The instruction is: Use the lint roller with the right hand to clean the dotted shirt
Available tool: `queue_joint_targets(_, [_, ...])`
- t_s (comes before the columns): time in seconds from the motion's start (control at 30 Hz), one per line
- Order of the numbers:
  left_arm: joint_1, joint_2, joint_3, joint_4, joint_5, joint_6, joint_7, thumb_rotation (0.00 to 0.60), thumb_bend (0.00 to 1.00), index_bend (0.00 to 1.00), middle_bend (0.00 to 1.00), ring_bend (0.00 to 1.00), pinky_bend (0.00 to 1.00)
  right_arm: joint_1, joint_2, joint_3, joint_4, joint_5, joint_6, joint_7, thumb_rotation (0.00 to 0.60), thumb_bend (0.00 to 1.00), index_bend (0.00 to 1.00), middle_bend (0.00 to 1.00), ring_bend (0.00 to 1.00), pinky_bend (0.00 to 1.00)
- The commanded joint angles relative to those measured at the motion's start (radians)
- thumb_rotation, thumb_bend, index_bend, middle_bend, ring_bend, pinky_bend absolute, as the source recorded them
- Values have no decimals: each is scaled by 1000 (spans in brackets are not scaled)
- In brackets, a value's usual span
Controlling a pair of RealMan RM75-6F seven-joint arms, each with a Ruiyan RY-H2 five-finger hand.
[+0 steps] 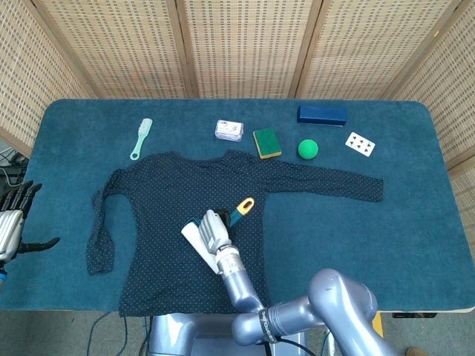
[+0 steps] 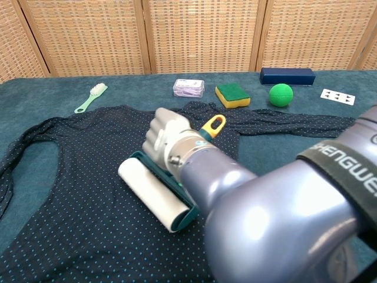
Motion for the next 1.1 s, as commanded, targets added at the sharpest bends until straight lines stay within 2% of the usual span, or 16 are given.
queue_joint_targets(0.03, [1, 0, 1, -2, 2, 2, 1, 600, 0, 0, 0, 0, 0, -32, 31, -32, 14, -21, 4, 14, 600, 868, 737, 1000, 1000, 1000])
queue_joint_targets(0.23, [2, -1, 3, -8, 7, 10, 9, 600, 0, 0, 0, 0, 0, -95, 94, -81, 60, -38, -8, 35, 600, 868, 736, 1000, 1000, 1000])
queue_joint_targets(0.57, [1, -1, 3, -7, 4, 10, 11, 600, 0, 0, 0, 0, 0, -151, 124, -89, 165, -37, -39, 25, 600, 871, 735, 1000, 1000, 1000])
queue_joint_targets(1.1, [2, 2, 6, -10, 13, 14, 4, 600, 0, 0, 0, 0, 0, -118, 48, -63, 28, -117, 9, -67, 600, 871, 734, 1000, 1000, 1000])
